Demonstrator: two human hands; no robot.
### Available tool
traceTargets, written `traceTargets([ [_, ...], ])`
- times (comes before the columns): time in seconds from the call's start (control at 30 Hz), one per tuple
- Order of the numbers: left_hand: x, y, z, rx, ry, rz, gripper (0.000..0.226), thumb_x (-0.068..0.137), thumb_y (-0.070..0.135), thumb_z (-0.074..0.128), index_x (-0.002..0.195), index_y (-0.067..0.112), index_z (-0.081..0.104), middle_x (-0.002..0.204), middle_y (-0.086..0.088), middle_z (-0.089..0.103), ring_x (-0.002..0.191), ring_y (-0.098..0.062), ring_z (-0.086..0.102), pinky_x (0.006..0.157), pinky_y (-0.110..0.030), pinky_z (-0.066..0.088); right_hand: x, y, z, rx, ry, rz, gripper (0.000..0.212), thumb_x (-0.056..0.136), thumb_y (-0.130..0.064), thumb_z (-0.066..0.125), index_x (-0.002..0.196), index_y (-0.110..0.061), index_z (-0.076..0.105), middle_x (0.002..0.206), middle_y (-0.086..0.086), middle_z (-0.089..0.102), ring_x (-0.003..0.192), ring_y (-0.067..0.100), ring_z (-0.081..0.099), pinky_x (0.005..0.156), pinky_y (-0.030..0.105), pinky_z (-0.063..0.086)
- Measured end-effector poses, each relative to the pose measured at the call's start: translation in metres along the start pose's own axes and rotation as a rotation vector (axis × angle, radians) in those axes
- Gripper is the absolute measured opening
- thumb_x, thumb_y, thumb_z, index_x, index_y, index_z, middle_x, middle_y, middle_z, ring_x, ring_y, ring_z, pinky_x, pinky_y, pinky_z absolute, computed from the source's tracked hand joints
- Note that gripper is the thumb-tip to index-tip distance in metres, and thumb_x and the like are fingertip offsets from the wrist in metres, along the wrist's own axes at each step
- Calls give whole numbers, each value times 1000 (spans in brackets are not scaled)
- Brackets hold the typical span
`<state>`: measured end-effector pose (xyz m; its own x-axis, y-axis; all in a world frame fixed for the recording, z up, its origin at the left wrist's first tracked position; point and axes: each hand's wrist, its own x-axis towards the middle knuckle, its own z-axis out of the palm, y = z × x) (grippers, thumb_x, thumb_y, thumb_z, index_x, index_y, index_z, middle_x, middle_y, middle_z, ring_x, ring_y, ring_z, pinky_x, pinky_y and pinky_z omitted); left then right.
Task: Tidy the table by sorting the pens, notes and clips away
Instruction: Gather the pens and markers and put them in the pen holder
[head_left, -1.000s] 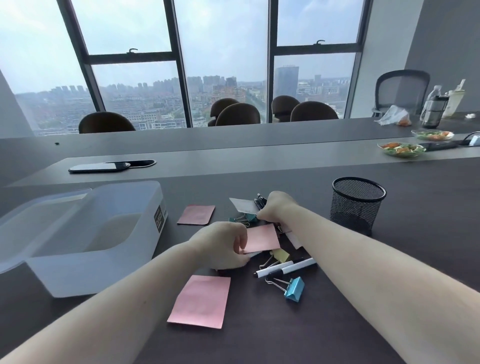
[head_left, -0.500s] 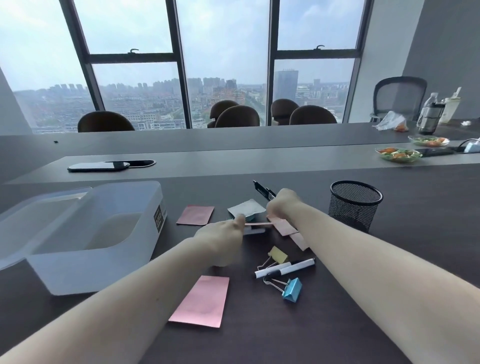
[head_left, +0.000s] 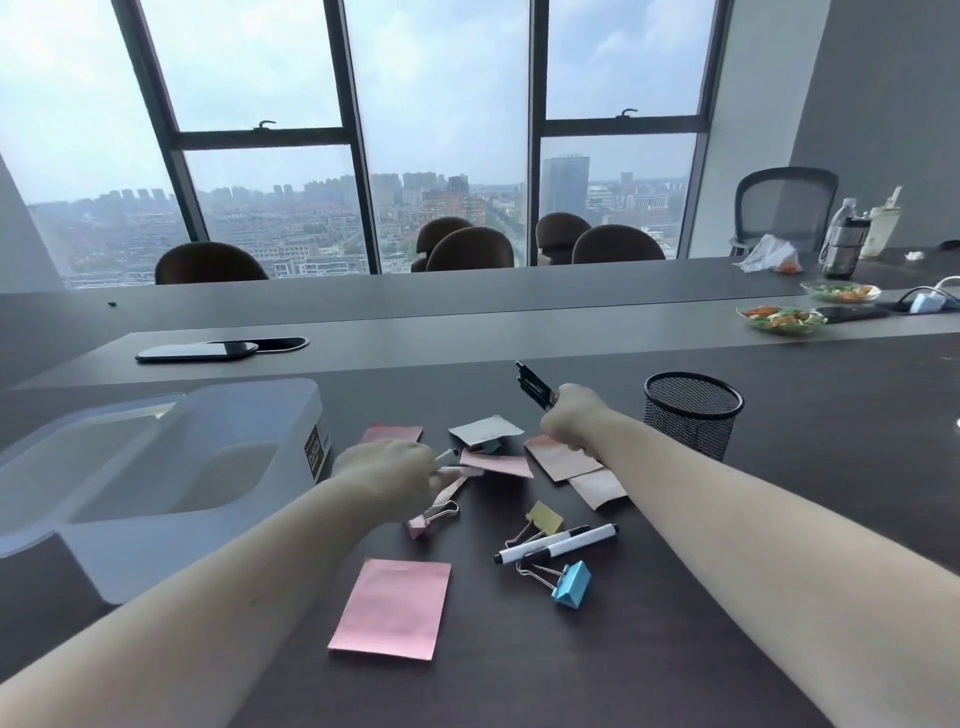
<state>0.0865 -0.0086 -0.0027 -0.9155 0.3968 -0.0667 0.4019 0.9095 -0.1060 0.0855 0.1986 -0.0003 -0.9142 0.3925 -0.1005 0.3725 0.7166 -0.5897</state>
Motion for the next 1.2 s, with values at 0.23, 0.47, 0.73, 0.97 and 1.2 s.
traceTargets([
  [0.23,3,-5,7,-71,-28,-14,16,89,8,41,98,11,54,119,-10,60,108,-29,56,73,-29,37,4,5,6,-17,-36,-11,8,85,-6,42,91,-11,42,73,5,43,54,18,43,47,22,35],
  [0.47,15,-7,4,-396,15,-66,31,90,5,44,120,-3,46,134,-13,54,126,-26,52,91,-33,46,7,5,8,-6,-58,-42,11,84,-8,52,86,-12,43,69,3,43,52,17,41,47,22,34],
  [0.73,-5,39,10,-720,48,117,33,91,37,53,62,21,54,53,7,46,50,-18,47,51,-24,38,6,10,9,-156,-38,-71,22,83,-21,58,101,-9,57,66,4,51,51,18,47,44,22,37],
  [0.97,-14,68,14,-530,-68,291,23,76,31,69,88,12,67,60,7,47,55,-10,46,51,-19,36,4,12,6,-168,-31,-92,17,83,-24,63,88,-14,49,72,2,50,53,17,45,44,23,36],
  [1.2,-17,72,13,-363,-44,246,31,75,26,59,100,7,60,80,-2,52,77,-23,49,64,-26,40,6,15,11,-165,-12,-109,23,82,-22,60,67,-18,43,77,4,55,63,23,52,49,23,39],
])
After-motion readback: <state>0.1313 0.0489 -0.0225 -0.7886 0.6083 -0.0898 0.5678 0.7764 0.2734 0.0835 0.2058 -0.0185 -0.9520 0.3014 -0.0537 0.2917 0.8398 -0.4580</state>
